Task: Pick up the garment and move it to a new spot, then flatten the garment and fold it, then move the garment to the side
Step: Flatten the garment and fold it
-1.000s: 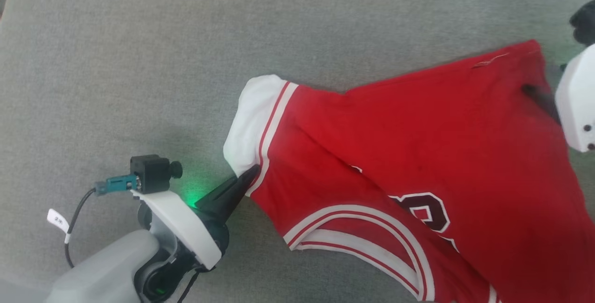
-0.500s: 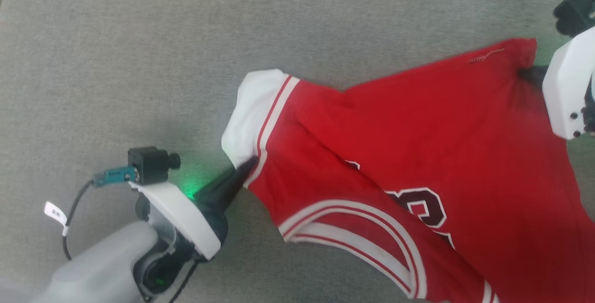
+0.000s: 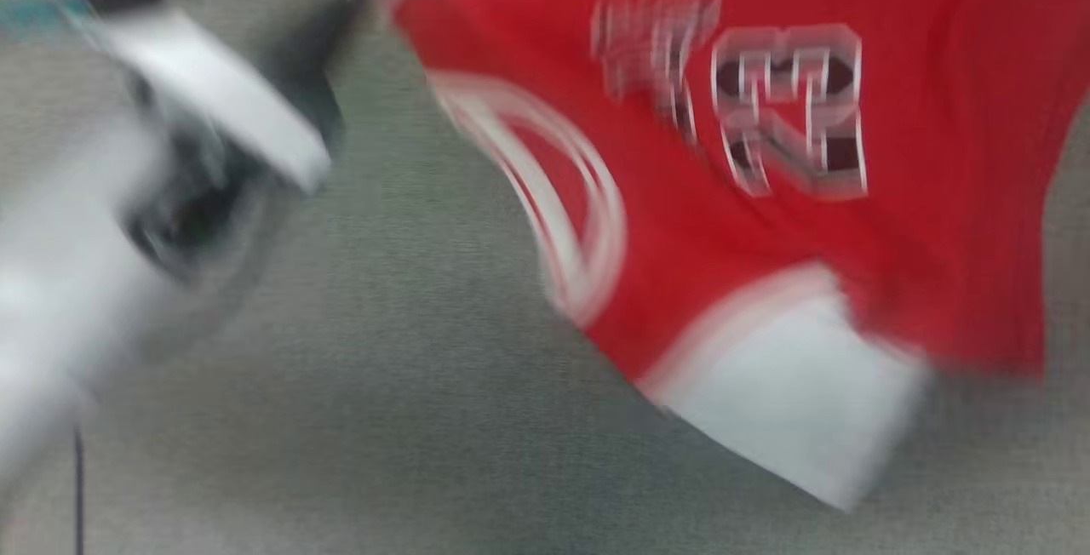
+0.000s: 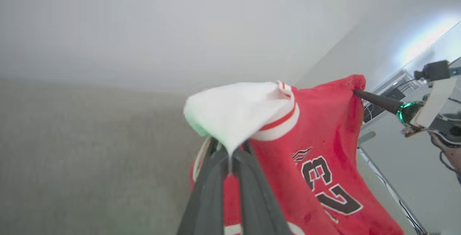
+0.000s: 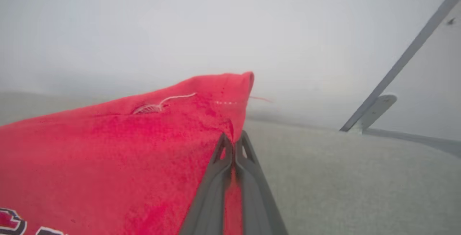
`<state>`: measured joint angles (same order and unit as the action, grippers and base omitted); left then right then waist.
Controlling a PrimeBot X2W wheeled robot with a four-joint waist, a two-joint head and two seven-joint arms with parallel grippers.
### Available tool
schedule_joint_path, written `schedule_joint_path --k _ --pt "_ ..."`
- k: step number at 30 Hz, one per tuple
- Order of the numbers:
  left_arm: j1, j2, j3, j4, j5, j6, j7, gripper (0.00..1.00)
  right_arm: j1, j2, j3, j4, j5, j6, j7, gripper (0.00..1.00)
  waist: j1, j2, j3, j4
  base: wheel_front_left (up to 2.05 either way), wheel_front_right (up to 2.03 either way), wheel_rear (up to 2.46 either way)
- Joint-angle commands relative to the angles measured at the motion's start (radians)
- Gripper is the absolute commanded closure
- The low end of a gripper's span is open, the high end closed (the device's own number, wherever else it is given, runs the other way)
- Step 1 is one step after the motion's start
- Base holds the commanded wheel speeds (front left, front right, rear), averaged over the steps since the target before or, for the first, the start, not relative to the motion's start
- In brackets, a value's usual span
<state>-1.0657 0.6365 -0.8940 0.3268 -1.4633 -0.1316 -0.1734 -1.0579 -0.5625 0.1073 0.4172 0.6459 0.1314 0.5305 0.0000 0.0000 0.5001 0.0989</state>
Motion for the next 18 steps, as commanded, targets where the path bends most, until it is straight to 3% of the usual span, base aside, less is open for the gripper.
schedule_joint_path --k 1,6,11,15,18 --pt "-0.029 0.005 0.015 0.015 -0.010 0.003 0.004 1.00 -0.023 0.009 -0.009 0.011 -0.009 -0.001 -0.013 1.00 0.0000 0.0000 0.022 -0.021 0.00 0.00 0.00" --pt "-0.321 -0.032 0.090 0.200 0.018 0.003 0.020 1.00 -0.247 0.083 -0.116 0.133 -0.086 -0.002 -0.135 1.00 0.0000 0.0000 0.068 -0.068 0.00 0.00 0.00" --pt "-0.572 -0.081 0.174 0.373 0.038 0.003 -0.046 1.00 -0.424 0.139 -0.190 0.241 -0.164 -0.003 -0.273 1.00 0.0000 0.0000 0.073 -0.105 0.00 0.00 0.00" --pt "-0.634 -0.113 0.189 0.414 0.026 0.004 -0.054 1.00 -0.474 0.156 -0.191 0.324 -0.187 -0.003 -0.319 1.00 0.0000 0.0000 0.054 -0.114 0.00 0.00 0.00" --pt "-0.567 -0.122 0.166 0.388 -0.002 0.003 -0.031 1.00 -0.433 0.161 -0.161 0.368 -0.176 -0.003 -0.325 1.00 0.0000 0.0000 0.044 -0.113 0.00 0.00 0.00"
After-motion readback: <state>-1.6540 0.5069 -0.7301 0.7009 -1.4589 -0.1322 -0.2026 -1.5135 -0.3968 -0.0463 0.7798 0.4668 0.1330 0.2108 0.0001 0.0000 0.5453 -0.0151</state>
